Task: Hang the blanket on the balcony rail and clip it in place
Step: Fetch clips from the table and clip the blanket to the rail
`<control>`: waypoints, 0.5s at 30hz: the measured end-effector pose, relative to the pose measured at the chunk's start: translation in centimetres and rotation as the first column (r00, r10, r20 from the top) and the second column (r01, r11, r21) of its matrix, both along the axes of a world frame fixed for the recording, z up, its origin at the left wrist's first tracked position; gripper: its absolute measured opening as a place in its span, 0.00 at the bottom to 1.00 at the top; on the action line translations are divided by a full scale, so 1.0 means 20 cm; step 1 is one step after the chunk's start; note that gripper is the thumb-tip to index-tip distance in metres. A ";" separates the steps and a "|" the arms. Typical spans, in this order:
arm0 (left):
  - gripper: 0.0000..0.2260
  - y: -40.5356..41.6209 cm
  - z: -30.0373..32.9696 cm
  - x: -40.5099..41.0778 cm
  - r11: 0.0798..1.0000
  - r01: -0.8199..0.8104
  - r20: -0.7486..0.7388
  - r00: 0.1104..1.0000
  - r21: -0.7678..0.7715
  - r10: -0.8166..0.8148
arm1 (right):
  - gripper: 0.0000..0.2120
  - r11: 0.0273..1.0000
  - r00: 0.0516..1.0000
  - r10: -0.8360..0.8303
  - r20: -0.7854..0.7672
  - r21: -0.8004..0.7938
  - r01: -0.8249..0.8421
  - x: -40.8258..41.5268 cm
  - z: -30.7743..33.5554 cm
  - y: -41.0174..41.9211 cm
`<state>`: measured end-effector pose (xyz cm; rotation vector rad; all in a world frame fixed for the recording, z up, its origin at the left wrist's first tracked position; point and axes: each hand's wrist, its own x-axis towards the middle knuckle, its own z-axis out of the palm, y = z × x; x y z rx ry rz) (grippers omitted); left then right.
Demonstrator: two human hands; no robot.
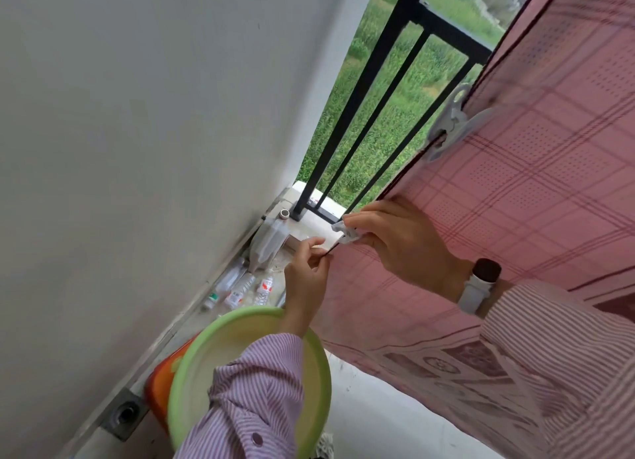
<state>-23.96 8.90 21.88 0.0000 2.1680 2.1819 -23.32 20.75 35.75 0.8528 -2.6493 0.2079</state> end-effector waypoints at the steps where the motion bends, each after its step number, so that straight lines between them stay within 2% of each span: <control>1: 0.07 0.00 0.00 0.00 1.000 0.014 -0.008 1.000 -0.026 -0.014 | 0.07 1.000 1.000 -0.009 0.016 -0.013 0.009 -0.01 0.00 0.01; 4: 0.06 -0.01 0.00 -0.02 0.998 0.013 -0.032 0.999 -0.069 -0.015 | 0.10 0.989 0.987 -0.052 0.155 -0.132 0.073 -0.02 0.01 0.01; 6: 0.05 -0.02 0.00 -0.02 0.996 0.000 -0.035 0.999 -0.086 -0.003 | 0.12 0.986 0.978 -0.082 0.189 -0.127 0.107 -0.03 0.01 0.01; 11: 0.05 -0.02 0.01 -0.01 0.994 -0.026 -0.046 0.999 -0.110 0.021 | 0.06 0.985 0.975 -0.172 0.139 0.003 0.174 -0.02 -0.02 0.02; 15: 0.05 -0.04 0.02 -0.01 0.991 -0.020 -0.068 0.998 -0.133 0.011 | 0.07 0.967 0.966 -0.250 0.067 0.060 0.247 -0.02 -0.06 0.02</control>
